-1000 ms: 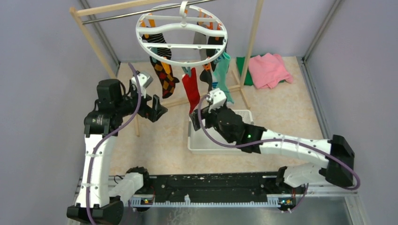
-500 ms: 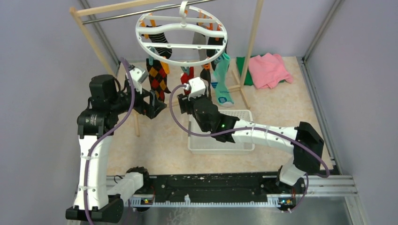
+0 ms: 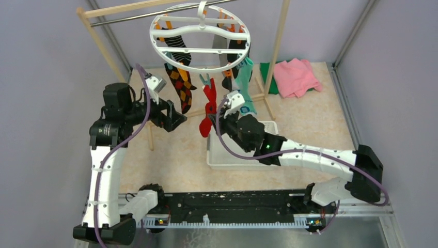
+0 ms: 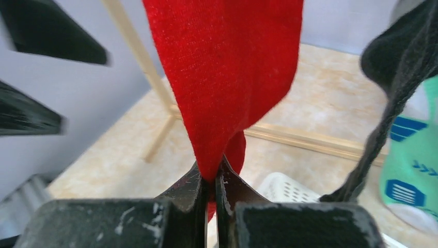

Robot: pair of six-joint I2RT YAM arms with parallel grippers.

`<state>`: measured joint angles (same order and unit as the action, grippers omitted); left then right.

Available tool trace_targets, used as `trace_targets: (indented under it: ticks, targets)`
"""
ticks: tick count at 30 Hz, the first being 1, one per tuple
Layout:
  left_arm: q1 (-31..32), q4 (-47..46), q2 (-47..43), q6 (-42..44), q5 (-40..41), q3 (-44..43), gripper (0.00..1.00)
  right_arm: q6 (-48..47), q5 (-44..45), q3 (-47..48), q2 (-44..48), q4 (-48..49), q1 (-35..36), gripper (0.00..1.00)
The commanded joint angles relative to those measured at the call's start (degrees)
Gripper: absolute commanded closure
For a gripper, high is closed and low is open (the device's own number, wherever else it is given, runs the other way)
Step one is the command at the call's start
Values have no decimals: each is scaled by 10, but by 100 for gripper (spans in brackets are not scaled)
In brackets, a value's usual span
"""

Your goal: Remove the socks clipped to the hanger

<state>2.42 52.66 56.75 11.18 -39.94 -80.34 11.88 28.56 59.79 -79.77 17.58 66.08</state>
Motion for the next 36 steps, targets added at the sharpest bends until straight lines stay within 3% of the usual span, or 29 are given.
trace_targets:
  ticks: [1, 11, 25, 26, 29, 32, 33, 36]
  targets:
    - [-1, -40, -12, -3, -100, 33, 4, 56, -132, -11, 61, 19, -3, 100]
    - [0, -48, -5, 2, -227, 59, 1, 116, -254, 16, 86, 20, -4, 100]
    - [5, -55, 5, 31, -286, 89, 5, 182, -331, 45, 63, 38, -14, 100]
    - [5, -55, 5, 31, -291, 87, 8, 184, -331, 45, 62, 37, -16, 99]
    - [6, -57, 5, 32, -298, 81, 31, 192, -324, 41, 62, 29, -22, 90]
    - [6, -65, 5, 31, -296, 85, 59, 197, -309, 40, 61, 21, -27, 73]
    - [6, -72, 5, 26, -292, 89, 67, 197, -304, 41, 62, 13, -29, 62]
    - [7, -92, 1, 10, -283, 97, 83, 189, -261, 58, 64, -21, -31, 39]
